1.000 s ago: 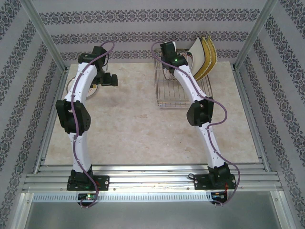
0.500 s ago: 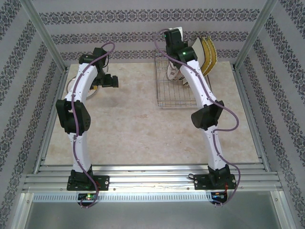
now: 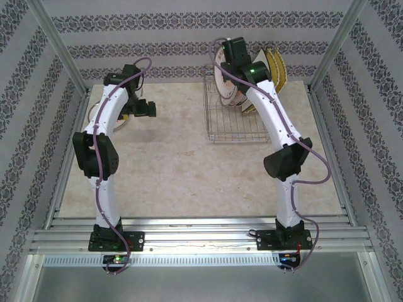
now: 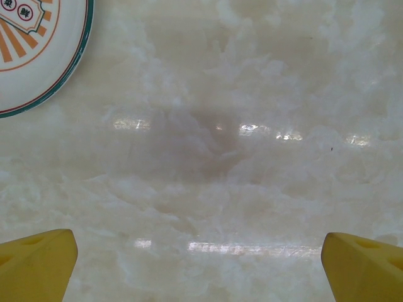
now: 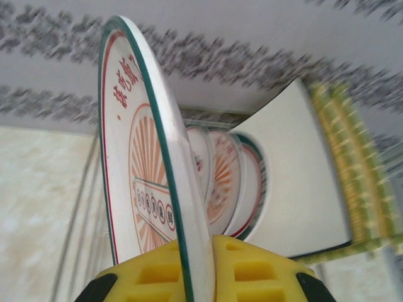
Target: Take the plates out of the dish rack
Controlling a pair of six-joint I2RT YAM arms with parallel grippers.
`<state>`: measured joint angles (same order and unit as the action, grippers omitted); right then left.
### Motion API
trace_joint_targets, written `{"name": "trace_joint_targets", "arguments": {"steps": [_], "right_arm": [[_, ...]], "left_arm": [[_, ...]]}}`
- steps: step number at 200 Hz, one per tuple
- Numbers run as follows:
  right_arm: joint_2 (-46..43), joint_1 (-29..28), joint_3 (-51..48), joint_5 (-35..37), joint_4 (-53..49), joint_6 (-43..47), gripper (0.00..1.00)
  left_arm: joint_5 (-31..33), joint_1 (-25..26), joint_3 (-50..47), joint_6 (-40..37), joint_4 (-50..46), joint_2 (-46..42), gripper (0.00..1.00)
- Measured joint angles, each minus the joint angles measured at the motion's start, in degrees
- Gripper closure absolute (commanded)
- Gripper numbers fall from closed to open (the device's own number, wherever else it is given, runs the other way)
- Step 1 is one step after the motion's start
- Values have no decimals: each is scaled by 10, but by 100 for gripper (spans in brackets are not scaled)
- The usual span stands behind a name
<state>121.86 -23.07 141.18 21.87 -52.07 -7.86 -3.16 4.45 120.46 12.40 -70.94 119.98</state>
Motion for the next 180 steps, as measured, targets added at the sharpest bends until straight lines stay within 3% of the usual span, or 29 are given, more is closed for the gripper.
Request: {"name": "trace_joint_targets", "arguments": {"steps": [53,106,135,180], "right_arm": [[-172,71,-341,-258,137,-97,100],[-255,132,-611,-511,408,-262,100],[-255,135,-693,-586,527,-346,100],[-255,136,-727,-631,626,-408,100]], "left_arm": [[2,0,-11,0,5,-6,0],[4,0,-26,0,11,-16,0],[4,0,-26,0,12,-16,0],[2,0,-26,-3,18,-17,0]]}}
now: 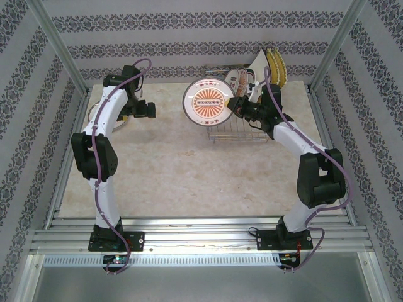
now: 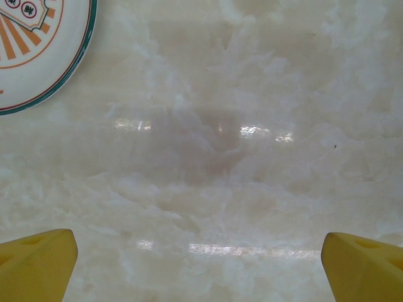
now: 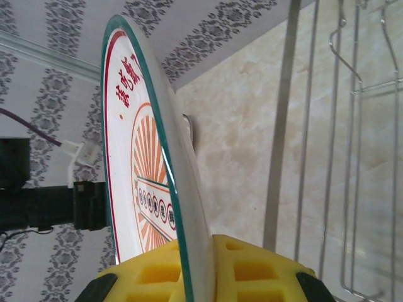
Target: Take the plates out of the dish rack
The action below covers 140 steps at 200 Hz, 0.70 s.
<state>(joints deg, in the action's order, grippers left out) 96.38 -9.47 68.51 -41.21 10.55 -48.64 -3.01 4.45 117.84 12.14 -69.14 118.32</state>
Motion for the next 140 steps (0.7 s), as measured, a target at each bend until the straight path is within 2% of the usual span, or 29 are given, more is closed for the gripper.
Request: {"name": "trace_joint_targets", "arguments": {"steps": [25,52,75,94,122,140], "right_arm": [[0,0,-5,-6,22,-11,100],[0,0,-7,-9,27,-14,100],[0,0,-7,-10,30,-18,100],[0,0,-7,-14,30,-21,100],[2,-2,-7,-18,31,-23,100],[9,-9,-6,-17,32,-23,100]], "left_arm": [[-17,0,-22,-6,25,-14,0],[-95,0,-116,-20,109,-73,0],[-193,-2,-238,-10,228,-160,0],[-289,-11,-302,22,328,-210,0],[-436,-30,-342,96,488,-214,0],[-506,-31,-373,163,601,-199,0]]}}
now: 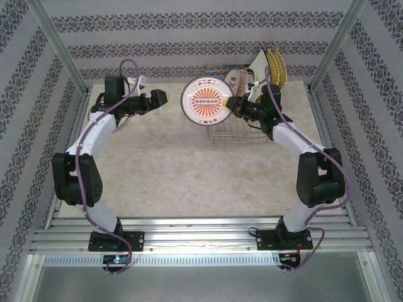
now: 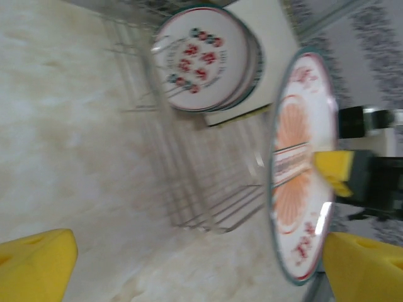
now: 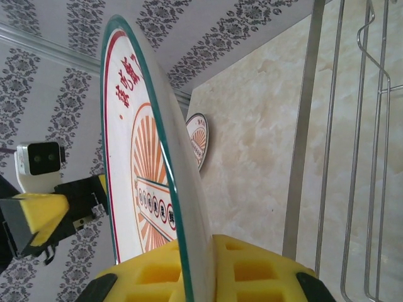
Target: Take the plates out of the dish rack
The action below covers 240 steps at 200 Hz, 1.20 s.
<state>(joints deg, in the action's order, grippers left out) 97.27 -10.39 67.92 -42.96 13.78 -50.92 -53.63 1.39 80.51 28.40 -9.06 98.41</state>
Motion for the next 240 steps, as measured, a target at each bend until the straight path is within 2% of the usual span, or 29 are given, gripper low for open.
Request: {"name": "trace_joint_targets", "arguments": {"steps": [37,58,80,99,108,123,142,161,206,222,231,240], "right_arm": [[33,-30,27,0,-1,-2,100],[48,-45,52,0,-2,-2,100],[61,-56,71,0,0,-4,100],[71,-62,83,0,1,-4,100],[75,-63,88,0,1,-5,100],[83,-64,94,0,2,-9,100],[89,-64,100,-2,2,-14,100],[90,-67,106,0,2,-11,100],[91,-71,113,13,-11,-4,100],[91,-71,116,16,-20,1,75],[91,-71,119,17,-25,0,54],[90,-71,126,18,-32,6,39]], "left_arm": [[-78,0,-43,122,162,46,0],[-99,0,-52,169,219,60,5],[-116,0,-54,199,259,63,25],[-125,0,-54,215,278,63,50],[-129,0,-55,218,280,63,65],[-132,0,-56,222,279,63,78],[-132,0,-56,218,274,67,86],[-117,0,-56,212,265,71,100],[-108,-1,-57,208,257,75,100],[-106,-1,-57,207,251,75,100],[-100,-1,-57,205,242,75,100],[-94,-1,-57,203,229,75,100]]}}
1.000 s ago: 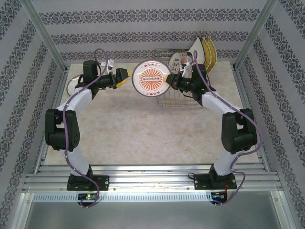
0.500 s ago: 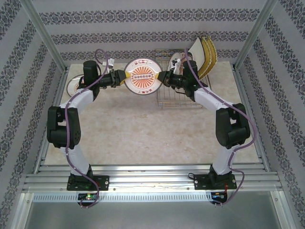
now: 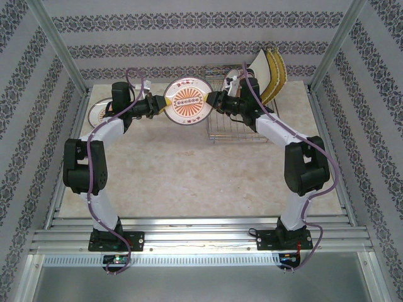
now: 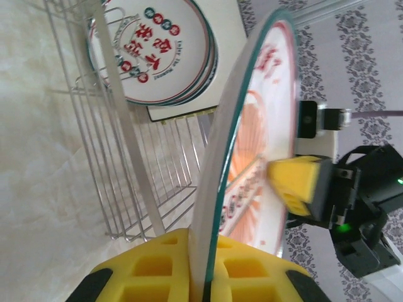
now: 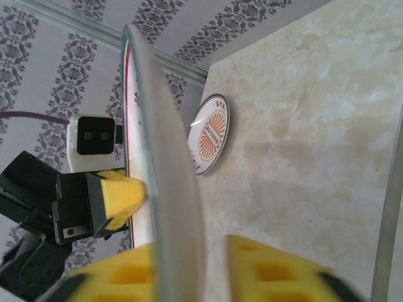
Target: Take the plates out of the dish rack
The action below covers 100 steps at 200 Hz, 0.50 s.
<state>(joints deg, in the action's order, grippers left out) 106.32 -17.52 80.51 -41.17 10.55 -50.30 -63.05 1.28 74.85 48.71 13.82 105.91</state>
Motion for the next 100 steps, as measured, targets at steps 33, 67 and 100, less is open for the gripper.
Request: {"name": "trace_joint_targets", "arguments": {"steps": [33,67,100], "right_arm": [[-4,0,22,22,-51,36,2],[-9,0,35,48,-113,69,2],[-19,8,48,81,-181,104,2]], "left_arm": [[21,-3,0,-3,-27,0,100],[32,-9,0,6,-27,0,100],[36,-21,0,13,-27,0,100]]}}
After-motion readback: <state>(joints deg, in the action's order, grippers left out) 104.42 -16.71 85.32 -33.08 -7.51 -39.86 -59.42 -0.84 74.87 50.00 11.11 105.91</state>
